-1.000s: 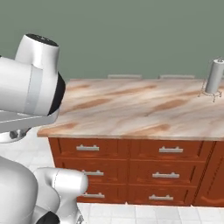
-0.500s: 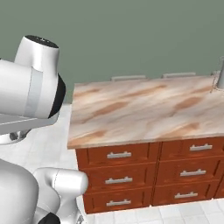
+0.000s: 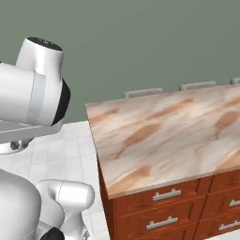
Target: Pick the cup of tea, navigate to the dining table, and place it on the saucer.
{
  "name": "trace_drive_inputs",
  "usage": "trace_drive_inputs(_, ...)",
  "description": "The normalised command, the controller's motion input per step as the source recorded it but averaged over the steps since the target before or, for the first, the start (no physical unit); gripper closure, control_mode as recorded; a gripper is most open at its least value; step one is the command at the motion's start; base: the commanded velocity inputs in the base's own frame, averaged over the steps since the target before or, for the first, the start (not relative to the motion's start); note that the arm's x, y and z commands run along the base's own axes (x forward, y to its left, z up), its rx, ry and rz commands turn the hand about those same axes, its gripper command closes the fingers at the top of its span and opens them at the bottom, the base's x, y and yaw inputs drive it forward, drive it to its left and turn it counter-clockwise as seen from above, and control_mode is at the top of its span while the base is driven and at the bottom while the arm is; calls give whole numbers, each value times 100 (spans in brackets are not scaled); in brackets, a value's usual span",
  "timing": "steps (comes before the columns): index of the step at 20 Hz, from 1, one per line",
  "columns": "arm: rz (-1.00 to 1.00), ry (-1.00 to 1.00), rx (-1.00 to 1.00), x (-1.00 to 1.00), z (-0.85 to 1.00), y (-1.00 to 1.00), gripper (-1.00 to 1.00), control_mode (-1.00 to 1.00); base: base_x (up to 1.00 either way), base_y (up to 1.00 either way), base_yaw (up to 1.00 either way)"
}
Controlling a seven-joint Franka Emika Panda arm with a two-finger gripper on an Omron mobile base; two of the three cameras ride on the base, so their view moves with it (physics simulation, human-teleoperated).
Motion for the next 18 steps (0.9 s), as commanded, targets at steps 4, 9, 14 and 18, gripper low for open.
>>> trace_drive_inputs(4, 0, 0, 0, 0, 0, 0, 100, 100, 53, 100, -30)
trace_drive_inputs(9, 0, 0, 0, 0, 0, 0, 100, 100, 55, 100, -31)
trace_drive_inputs(14, 0, 0, 0, 0, 0, 0, 100, 100, 68, 100, -34)
trace_drive_inputs(18, 0, 0, 0, 0, 0, 0, 100, 100, 57, 100, -33)
